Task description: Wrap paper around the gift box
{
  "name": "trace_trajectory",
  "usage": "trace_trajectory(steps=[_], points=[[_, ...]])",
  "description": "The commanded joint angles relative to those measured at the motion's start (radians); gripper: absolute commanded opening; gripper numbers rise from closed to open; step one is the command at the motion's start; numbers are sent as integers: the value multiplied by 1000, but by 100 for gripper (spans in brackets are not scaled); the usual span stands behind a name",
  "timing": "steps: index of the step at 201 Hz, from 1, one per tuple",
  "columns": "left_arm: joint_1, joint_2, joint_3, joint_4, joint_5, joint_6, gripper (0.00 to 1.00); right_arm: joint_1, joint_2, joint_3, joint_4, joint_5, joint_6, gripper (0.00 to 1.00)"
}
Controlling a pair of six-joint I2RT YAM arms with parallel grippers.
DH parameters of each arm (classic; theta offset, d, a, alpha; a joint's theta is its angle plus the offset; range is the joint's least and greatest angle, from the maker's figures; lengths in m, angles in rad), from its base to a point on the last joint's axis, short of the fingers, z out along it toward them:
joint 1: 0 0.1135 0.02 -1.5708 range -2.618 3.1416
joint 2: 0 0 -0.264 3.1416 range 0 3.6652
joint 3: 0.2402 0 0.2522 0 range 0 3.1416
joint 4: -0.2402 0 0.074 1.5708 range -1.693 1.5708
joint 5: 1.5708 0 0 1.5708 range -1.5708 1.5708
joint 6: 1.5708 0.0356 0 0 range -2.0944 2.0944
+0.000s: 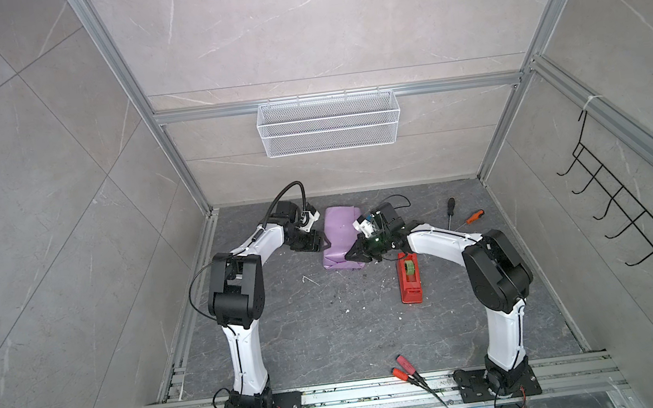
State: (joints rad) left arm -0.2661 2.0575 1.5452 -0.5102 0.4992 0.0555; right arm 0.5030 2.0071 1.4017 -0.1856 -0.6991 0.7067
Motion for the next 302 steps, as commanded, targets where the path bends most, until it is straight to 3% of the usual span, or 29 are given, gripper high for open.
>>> trace_trajectory(steps=[1,64,108,160,217,302], points=[[-13,-15,-23,-23,-31,16,70,-12,65,87,-4,5,-2,0],[-17,-22,-33,-23,-37,17,70,-11,157,201,-53,-2,5,0],[-17,-44,-37,-19,-21,7,71,-11,163,200,-181,93,-59,0],[-16,-123,18,-25,62,-44,97,-50,31,190,-196,151,-52,0],[-16,-16,122,-47,135,-68,98,-141,47,201,-189,181,-23,44],[-18,83,167,-22,275,-136,93,-82,226,334,-137,36,-14,65]])
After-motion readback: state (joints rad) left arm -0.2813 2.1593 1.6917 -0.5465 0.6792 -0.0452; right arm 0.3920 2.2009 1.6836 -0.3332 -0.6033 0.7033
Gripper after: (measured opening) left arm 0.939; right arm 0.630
